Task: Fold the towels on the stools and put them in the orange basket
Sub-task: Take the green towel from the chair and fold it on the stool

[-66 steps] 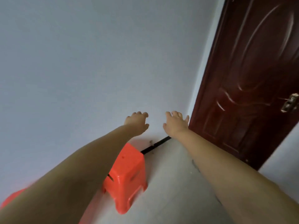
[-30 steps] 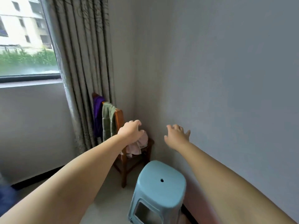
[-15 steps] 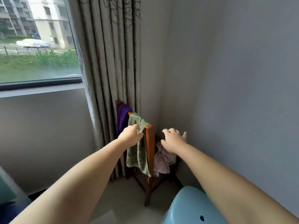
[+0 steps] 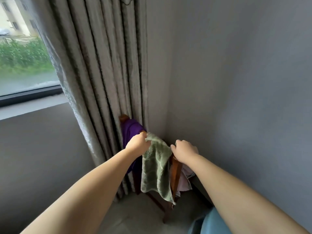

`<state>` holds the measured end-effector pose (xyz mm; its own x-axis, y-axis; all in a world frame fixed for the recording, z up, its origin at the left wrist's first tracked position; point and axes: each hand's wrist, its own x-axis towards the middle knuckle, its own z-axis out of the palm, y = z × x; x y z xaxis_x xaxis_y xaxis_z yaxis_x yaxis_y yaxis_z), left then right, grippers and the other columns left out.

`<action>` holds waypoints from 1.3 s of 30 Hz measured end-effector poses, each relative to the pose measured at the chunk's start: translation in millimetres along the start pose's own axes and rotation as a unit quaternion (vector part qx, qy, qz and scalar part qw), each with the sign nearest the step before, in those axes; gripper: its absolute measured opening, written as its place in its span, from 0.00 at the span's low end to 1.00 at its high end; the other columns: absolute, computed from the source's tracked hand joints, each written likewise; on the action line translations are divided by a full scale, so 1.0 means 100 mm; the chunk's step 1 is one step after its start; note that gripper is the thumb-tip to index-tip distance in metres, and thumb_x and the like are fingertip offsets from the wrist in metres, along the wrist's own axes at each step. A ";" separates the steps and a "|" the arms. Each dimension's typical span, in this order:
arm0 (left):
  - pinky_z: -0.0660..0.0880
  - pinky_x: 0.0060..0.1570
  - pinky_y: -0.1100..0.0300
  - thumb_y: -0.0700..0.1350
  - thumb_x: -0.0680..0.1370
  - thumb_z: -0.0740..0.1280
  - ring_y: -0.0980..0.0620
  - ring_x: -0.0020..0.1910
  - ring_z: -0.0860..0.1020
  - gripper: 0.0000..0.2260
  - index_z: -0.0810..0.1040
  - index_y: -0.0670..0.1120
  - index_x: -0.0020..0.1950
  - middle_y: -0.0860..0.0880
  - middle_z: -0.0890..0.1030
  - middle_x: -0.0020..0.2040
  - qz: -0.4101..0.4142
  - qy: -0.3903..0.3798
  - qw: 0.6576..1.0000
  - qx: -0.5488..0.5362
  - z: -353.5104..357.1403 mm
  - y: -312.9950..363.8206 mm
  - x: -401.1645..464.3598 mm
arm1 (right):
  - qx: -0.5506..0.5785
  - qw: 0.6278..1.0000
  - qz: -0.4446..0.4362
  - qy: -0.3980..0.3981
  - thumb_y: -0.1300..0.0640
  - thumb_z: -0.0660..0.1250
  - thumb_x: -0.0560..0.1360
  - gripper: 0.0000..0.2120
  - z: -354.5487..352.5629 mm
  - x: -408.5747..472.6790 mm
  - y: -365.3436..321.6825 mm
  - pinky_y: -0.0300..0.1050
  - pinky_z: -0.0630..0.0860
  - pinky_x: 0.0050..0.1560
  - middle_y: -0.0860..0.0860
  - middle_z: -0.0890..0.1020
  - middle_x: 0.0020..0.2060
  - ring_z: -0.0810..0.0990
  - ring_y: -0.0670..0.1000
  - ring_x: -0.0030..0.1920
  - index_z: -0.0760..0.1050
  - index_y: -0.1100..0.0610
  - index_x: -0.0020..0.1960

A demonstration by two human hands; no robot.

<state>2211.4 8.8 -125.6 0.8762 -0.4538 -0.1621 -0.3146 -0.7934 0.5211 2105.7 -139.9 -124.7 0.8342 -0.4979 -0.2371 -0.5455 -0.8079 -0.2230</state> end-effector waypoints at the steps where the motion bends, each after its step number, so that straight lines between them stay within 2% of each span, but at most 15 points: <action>1: 0.72 0.46 0.56 0.49 0.77 0.61 0.42 0.54 0.78 0.17 0.72 0.42 0.63 0.42 0.80 0.57 -0.012 0.000 1.000 -0.008 0.05 -0.04 0.06 | 0.015 0.999 0.027 -0.025 0.43 0.47 0.80 0.26 0.08 0.11 0.00 0.55 0.70 0.63 0.58 0.77 0.61 0.74 0.60 0.61 0.73 0.58 0.62; 5: 0.71 0.47 0.56 0.51 0.78 0.61 0.42 0.52 0.78 0.19 0.70 0.38 0.62 0.40 0.79 0.57 -0.103 -0.015 0.989 -0.108 0.18 -0.12 0.33 | 0.086 0.986 0.102 -0.097 0.23 0.36 0.60 0.47 0.59 0.74 0.19 0.53 0.74 0.58 0.58 0.82 0.53 0.78 0.61 0.55 0.81 0.53 0.48; 7: 0.72 0.48 0.57 0.53 0.78 0.63 0.46 0.49 0.77 0.19 0.74 0.40 0.61 0.44 0.79 0.53 -0.128 -0.046 0.971 -0.198 0.22 -0.13 0.42 | 0.105 0.982 0.096 -0.121 0.24 0.44 0.66 0.40 0.39 0.58 0.08 0.46 0.73 0.57 0.55 0.82 0.53 0.78 0.60 0.56 0.82 0.53 0.43; 9: 0.73 0.45 0.60 0.53 0.77 0.66 0.50 0.46 0.77 0.15 0.77 0.42 0.54 0.47 0.80 0.49 -0.145 -0.088 0.947 -0.274 0.27 -0.12 0.46 | 0.138 0.980 0.051 -0.134 0.39 0.55 0.77 0.21 0.17 0.41 -0.03 0.38 0.68 0.46 0.52 0.80 0.48 0.76 0.56 0.55 0.78 0.53 0.44; 10: 0.74 0.43 0.60 0.52 0.76 0.67 0.51 0.43 0.78 0.13 0.78 0.43 0.50 0.48 0.80 0.46 -0.151 -0.117 0.936 -0.297 0.27 -0.12 0.44 | 0.170 0.976 0.036 -0.128 0.45 0.58 0.79 0.14 0.14 0.40 -0.04 0.39 0.66 0.40 0.49 0.77 0.42 0.73 0.52 0.51 0.73 0.51 0.39; 12: 0.78 0.41 0.58 0.51 0.76 0.68 0.50 0.41 0.80 0.10 0.78 0.44 0.46 0.46 0.83 0.45 -0.152 -0.183 0.912 -0.334 0.24 -0.07 0.42 | 0.235 0.967 0.030 -0.089 0.50 0.61 0.78 0.12 0.10 0.44 -0.04 0.41 0.63 0.37 0.46 0.72 0.38 0.69 0.48 0.48 0.70 0.51 0.37; 14: 0.80 0.50 0.50 0.51 0.75 0.69 0.44 0.45 0.82 0.13 0.80 0.42 0.51 0.41 0.84 0.47 -0.162 -0.219 0.886 -0.376 0.15 -0.04 0.42 | 0.300 0.952 0.036 -0.043 0.51 0.61 0.78 0.09 0.11 0.56 -0.04 0.40 0.67 0.43 0.49 0.77 0.43 0.73 0.50 0.51 0.77 0.54 0.47; 15: 0.78 0.55 0.47 0.52 0.74 0.70 0.42 0.49 0.82 0.16 0.80 0.41 0.54 0.40 0.84 0.49 -0.171 -0.223 0.874 -0.396 0.09 -0.02 0.42 | 0.337 0.940 0.045 -0.025 0.49 0.60 0.77 0.14 0.08 0.60 -0.04 0.42 0.70 0.50 0.52 0.79 0.52 0.75 0.53 0.57 0.77 0.56 0.56; 17: 0.77 0.57 0.47 0.55 0.71 0.71 0.42 0.53 0.81 0.21 0.81 0.42 0.56 0.40 0.84 0.52 -0.174 -0.221 0.850 -0.445 -0.07 0.02 0.44 | 0.450 0.891 0.067 0.006 0.46 0.61 0.75 0.25 -0.06 0.62 -0.08 0.50 0.70 0.64 0.51 0.75 0.64 0.73 0.55 0.65 0.69 0.54 0.69; 19: 0.78 0.52 0.50 0.55 0.71 0.70 0.43 0.49 0.82 0.18 0.81 0.44 0.52 0.41 0.85 0.47 -0.155 -0.202 0.821 -0.511 -0.26 0.11 0.42 | 0.564 0.821 0.078 0.034 0.43 0.65 0.70 0.29 -0.23 0.62 -0.13 0.57 0.70 0.66 0.50 0.75 0.65 0.74 0.56 0.65 0.69 0.51 0.69; 23: 0.76 0.41 0.56 0.53 0.75 0.65 0.49 0.33 0.82 0.12 0.81 0.46 0.43 0.46 0.84 0.35 -0.067 -0.165 0.760 -0.624 -0.62 0.48 0.35 | 0.679 0.728 0.056 0.072 0.47 0.73 0.63 0.14 -0.73 0.50 -0.14 0.59 0.70 0.65 0.54 0.81 0.56 0.78 0.57 0.58 0.78 0.49 0.48; 25: 0.76 0.42 0.56 0.55 0.76 0.63 0.49 0.33 0.83 0.14 0.81 0.46 0.45 0.46 0.84 0.37 -0.030 -0.166 0.736 -0.655 -0.72 0.68 0.29 | 0.715 0.691 0.040 0.096 0.52 0.73 0.68 0.10 -1.02 0.36 -0.10 0.55 0.74 0.58 0.55 0.82 0.49 0.81 0.57 0.51 0.77 0.51 0.48; 27: 0.77 0.44 0.55 0.56 0.76 0.63 0.48 0.37 0.83 0.16 0.81 0.46 0.47 0.46 0.84 0.39 -0.006 -0.184 0.719 -0.670 -0.76 0.88 0.23 | 0.732 0.667 0.039 0.138 0.56 0.71 0.72 0.11 -1.30 0.20 0.03 0.53 0.76 0.57 0.55 0.82 0.50 0.81 0.56 0.51 0.77 0.53 0.53; 32: 0.80 0.39 0.59 0.50 0.76 0.64 0.49 0.35 0.83 0.10 0.80 0.45 0.46 0.47 0.84 0.36 0.037 -0.207 0.739 -0.640 -0.81 1.41 0.01 | 0.744 0.625 0.047 0.232 0.60 0.70 0.72 0.03 -1.88 -0.41 0.58 0.59 0.76 0.58 0.56 0.82 0.42 0.81 0.57 0.45 0.77 0.55 0.40; 39: 0.78 0.33 0.63 0.46 0.79 0.62 0.53 0.29 0.82 0.08 0.78 0.44 0.44 0.48 0.83 0.31 0.109 -0.292 0.773 -0.553 -0.62 2.25 -0.26 | 0.757 0.553 0.119 0.326 0.60 0.67 0.75 0.05 -2.37 -1.31 1.62 0.49 0.79 0.42 0.55 0.82 0.36 0.81 0.53 0.37 0.74 0.58 0.41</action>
<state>2140.4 -132.2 48.2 0.4313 -0.8894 -0.1519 0.3550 0.0125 0.9348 1927.3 -280.3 94.3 0.3062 -0.9402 -0.1492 0.3231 0.2501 -0.9127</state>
